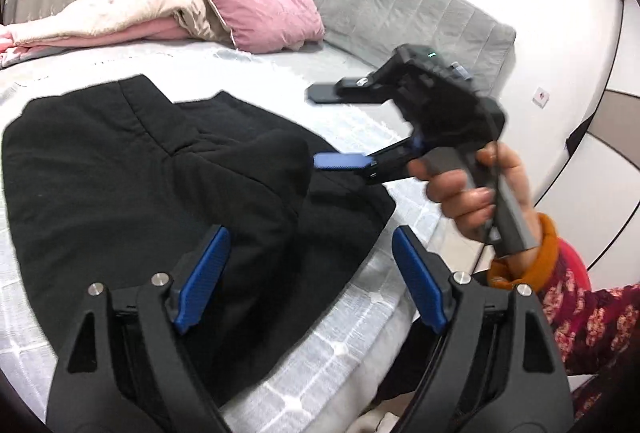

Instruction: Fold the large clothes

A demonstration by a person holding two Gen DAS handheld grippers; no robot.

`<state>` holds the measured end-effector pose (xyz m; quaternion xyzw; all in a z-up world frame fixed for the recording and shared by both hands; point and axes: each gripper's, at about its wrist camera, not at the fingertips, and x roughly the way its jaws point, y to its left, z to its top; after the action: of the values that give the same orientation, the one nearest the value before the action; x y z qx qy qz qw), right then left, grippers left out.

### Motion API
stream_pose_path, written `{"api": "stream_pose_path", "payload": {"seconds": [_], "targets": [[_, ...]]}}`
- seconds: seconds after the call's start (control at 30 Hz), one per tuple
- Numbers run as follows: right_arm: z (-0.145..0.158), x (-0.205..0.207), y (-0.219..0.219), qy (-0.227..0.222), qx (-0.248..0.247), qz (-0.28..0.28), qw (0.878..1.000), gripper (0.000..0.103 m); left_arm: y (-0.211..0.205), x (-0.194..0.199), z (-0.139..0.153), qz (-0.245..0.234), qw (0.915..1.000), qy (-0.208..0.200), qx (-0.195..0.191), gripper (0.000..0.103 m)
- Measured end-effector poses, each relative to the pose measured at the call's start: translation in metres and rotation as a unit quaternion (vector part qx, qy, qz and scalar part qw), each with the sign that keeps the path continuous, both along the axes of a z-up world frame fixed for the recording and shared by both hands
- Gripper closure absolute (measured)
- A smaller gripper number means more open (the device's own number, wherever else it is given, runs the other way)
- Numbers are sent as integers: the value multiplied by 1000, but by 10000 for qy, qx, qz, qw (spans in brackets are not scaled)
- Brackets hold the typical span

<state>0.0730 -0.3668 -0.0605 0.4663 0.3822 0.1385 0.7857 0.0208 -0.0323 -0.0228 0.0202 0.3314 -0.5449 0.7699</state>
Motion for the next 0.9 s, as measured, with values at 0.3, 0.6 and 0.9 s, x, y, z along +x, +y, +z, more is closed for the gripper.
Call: {"api": "stream_pose_path", "payload": {"seconds": [0.3, 0.6, 0.9], "targets": [[-2, 51, 45, 316, -341, 655, 9968, 15, 68, 72, -17, 2001, 9777, 632, -81, 20], [-23, 79, 77, 468, -784, 646, 9937, 68, 98, 117, -67, 3353, 9215, 1959, -97, 20], [73, 30, 87, -1320, -1315, 418, 9816, 77, 68, 98, -39, 2985, 9423, 1396, -587, 20]]}}
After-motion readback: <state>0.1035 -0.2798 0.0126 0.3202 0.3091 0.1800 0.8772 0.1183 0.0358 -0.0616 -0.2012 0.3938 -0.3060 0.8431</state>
